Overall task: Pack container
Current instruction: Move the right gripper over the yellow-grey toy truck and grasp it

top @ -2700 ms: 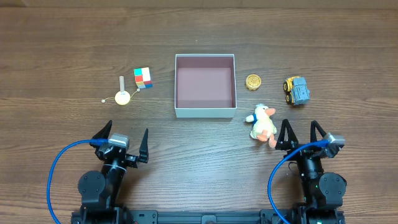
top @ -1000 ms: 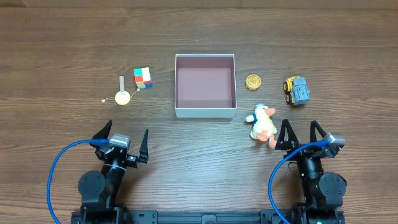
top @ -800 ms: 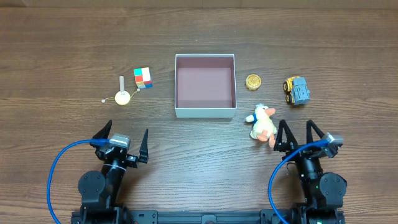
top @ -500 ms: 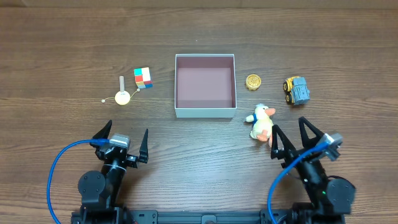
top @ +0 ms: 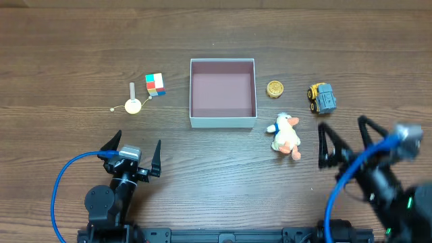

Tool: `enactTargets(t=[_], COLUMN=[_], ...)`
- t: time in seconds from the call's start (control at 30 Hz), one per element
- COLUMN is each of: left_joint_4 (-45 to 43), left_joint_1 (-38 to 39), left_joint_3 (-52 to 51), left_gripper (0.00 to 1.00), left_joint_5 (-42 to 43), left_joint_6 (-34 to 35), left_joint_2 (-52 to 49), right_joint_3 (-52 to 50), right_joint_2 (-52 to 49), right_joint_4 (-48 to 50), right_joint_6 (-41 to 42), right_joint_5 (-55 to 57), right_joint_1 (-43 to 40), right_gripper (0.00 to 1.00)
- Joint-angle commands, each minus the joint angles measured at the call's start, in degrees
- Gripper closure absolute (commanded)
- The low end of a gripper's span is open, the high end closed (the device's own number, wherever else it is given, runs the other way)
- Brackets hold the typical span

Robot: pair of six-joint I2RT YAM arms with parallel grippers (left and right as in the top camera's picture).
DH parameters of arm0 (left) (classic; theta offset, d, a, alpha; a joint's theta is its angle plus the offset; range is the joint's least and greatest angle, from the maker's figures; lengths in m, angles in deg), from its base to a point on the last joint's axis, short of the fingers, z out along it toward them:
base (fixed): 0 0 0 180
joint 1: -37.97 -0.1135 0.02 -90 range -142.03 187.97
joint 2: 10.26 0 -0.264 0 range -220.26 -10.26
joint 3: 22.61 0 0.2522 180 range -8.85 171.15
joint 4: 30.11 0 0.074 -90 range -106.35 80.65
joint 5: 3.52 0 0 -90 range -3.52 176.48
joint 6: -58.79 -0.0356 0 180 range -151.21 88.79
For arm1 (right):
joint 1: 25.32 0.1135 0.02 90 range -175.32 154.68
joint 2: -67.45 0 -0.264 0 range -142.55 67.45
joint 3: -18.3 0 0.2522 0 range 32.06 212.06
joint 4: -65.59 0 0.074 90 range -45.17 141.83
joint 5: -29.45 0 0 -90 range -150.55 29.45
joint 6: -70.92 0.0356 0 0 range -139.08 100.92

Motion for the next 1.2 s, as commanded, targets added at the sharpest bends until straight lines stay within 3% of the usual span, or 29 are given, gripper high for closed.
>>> enactTargets(t=[0.0,0.23,0.37,0.5,0.83,1.0,1.17], left_joint_4=[0.0,0.0,0.0,0.0,0.0,0.0,0.0], left_joint_1=[-0.3,-0.3,-0.3,-0.3,-0.3,-0.3,-0.3], left_joint_3=[-0.3,-0.3,-0.3,-0.3,-0.3,-0.3,-0.3], left_gripper=[0.00,0.00,0.00,0.00,0.00,0.00,0.00], left_joint_5=[0.5,0.5,0.5,0.5,0.5,0.5,0.5], left_joint_6=[-1.1,-1.1,-1.1,-1.1,-1.1,-1.1,-1.1], left_joint_2=[0.5,0.5,0.5,0.5,0.5,0.5,0.5], right_joint_3=[13.8,41.4,49.2,50.0,50.0,49.9,49.9], right_joint_2=[-13.7,-41.4,-53.1,-61.7,-72.6,-75.0,-75.0], right_joint_4=[-8.3,-33.1,-43.3,-48.9,-43.7,-39.5,-34.2], right_joint_6=[-5.0,-8.6,-8.5,-8.3,-8.4,-13.3,-13.3], right_joint_5=[4.8,10.6,14.1,14.3,19.0,23.4,24.7], right_joint_1=[0.2,0.2,0.2,0.2,0.2,0.1,0.1], right_gripper=[0.00,0.00,0.00,0.00,0.00,0.00,0.00])
